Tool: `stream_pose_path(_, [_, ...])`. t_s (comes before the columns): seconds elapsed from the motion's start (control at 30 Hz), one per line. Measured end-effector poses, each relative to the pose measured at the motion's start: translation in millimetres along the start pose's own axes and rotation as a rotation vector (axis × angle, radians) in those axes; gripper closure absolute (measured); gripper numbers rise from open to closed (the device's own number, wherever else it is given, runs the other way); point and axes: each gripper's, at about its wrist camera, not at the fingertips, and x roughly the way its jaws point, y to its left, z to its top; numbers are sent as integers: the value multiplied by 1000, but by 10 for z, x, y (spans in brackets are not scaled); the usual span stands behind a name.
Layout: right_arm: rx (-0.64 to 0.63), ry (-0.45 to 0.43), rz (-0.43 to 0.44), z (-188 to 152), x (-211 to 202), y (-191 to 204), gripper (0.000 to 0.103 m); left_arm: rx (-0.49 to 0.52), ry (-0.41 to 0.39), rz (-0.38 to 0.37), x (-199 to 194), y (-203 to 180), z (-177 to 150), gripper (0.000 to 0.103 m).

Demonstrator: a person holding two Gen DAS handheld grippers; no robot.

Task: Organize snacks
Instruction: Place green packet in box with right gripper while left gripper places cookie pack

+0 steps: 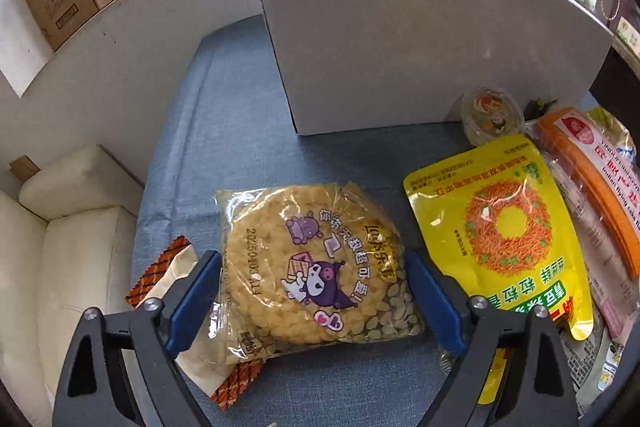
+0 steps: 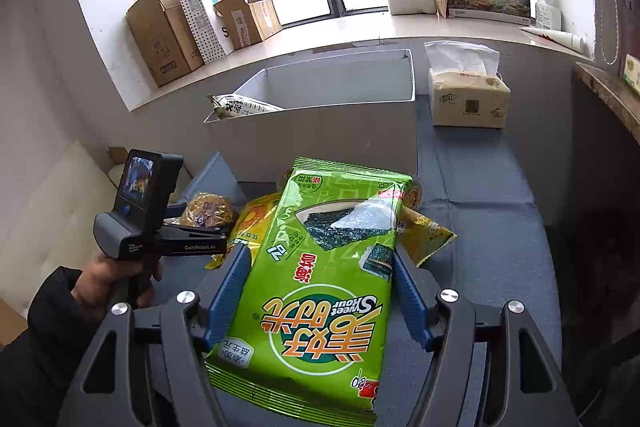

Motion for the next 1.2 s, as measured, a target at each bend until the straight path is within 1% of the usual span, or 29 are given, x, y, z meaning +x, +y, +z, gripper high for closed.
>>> stream_pose_path(0.03, [-3,3,0,-8,9,7,30,-8,1,-31,-14,18,-11,22])
stream_pose_path(0.07, [-6,5,-1,-20,12,16,30,-11,0,-27,-30,24,-16,22])
stream_pose_path(0.1, [-7,6,-2,-27,18,21,30,1,-9,0,-57,16,-31,23])
stream_pose_path(0.13, [-7,6,-1,-35,19,23,30,15,-21,8,-100,4,-62,23])
stream_pose_path(0.23, [-8,7,0,-39,33,31,30,7,-56,-41,-307,10,-133,23])
stream_pose_path(0.33, [-9,-2,7,-19,39,38,30,-19,-130,-115,-665,24,-171,23])
stream_pose_path(0.4, [-7,-7,10,14,55,22,30,-17,-183,-143,-920,-15,-158,23])
stream_pose_path(0.5, [3,-16,34,136,78,-28,30,-9,-245,-196,-1259,-92,-35,23])
stream_pose_path(0.57, [6,-33,45,277,76,-65,29,-1,-281,-220,-1451,-172,123,23])
stream_pose_path(0.6, [6,-46,43,365,68,-87,29,8,-298,-227,-1550,-200,182,23])
stream_pose_path(0.7, [2,-80,46,678,82,-145,29,38,-338,-224,-1659,-300,514,23])
stream_pose_path(0.77, [8,-101,54,915,135,-196,29,51,-348,-228,-1648,-373,763,23])
stream_pose_path(0.83, [17,-103,60,1159,252,-264,29,59,-352,-213,-1544,-405,1081,23])
stream_pose_path(0.9, [30,-110,57,1376,408,-348,28,55,-341,-193,-1397,-469,1328,23])
stream_pose_path(0.97, [52,-101,42,1557,586,-439,28,50,-312,-175,-1226,-524,1530,23])
stream_pose_path(1.03, [58,-89,25,1720,747,-514,28,57,-290,-140,-1043,-575,1634,23])
stream_pose_path(1.13, [68,-74,34,1922,944,-608,28,57,-272,-116,-827,-619,1774,21])
stream_pose_path(1.17, [74,-70,32,1977,1006,-633,25,50,-262,-116,-754,-614,1803,19])
stream_pose_path(1.2, [82,-64,24,2018,1064,-655,23,41,-245,-119,-686,-600,1814,11])
